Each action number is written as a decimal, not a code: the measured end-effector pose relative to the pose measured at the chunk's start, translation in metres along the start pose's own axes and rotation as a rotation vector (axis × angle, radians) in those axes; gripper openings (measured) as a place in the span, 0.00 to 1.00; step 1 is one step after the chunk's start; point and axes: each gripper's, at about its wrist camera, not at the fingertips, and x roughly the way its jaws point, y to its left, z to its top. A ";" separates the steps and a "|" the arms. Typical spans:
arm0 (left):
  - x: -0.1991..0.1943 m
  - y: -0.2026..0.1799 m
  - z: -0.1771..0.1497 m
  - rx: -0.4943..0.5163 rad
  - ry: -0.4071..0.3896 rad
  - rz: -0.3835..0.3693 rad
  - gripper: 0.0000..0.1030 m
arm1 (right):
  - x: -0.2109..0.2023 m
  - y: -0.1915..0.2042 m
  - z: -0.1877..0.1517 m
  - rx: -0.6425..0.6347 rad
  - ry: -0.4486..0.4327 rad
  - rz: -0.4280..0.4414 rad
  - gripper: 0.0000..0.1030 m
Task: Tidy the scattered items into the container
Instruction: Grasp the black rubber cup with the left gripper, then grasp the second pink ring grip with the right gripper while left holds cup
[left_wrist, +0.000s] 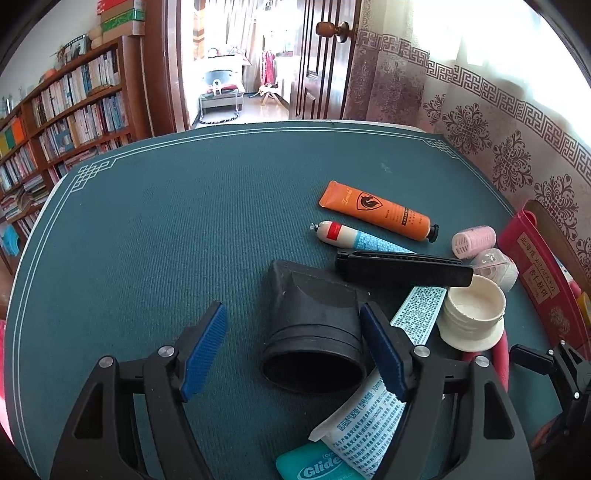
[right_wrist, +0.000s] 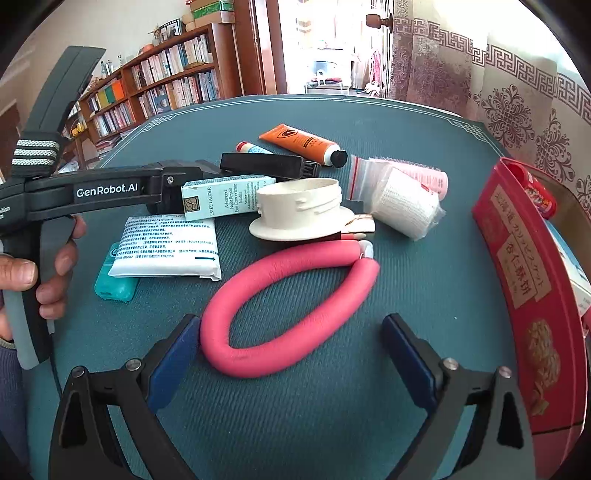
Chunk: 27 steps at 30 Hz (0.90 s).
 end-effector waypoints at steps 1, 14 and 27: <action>0.002 0.003 -0.001 -0.018 0.002 -0.012 0.79 | 0.000 0.000 0.000 0.000 -0.001 0.000 0.96; -0.003 0.026 -0.016 -0.077 0.015 0.069 0.78 | -0.003 0.000 -0.003 0.023 -0.017 0.013 0.96; -0.012 0.030 -0.014 -0.103 -0.042 0.131 0.54 | -0.001 0.000 -0.001 0.030 -0.025 0.022 0.96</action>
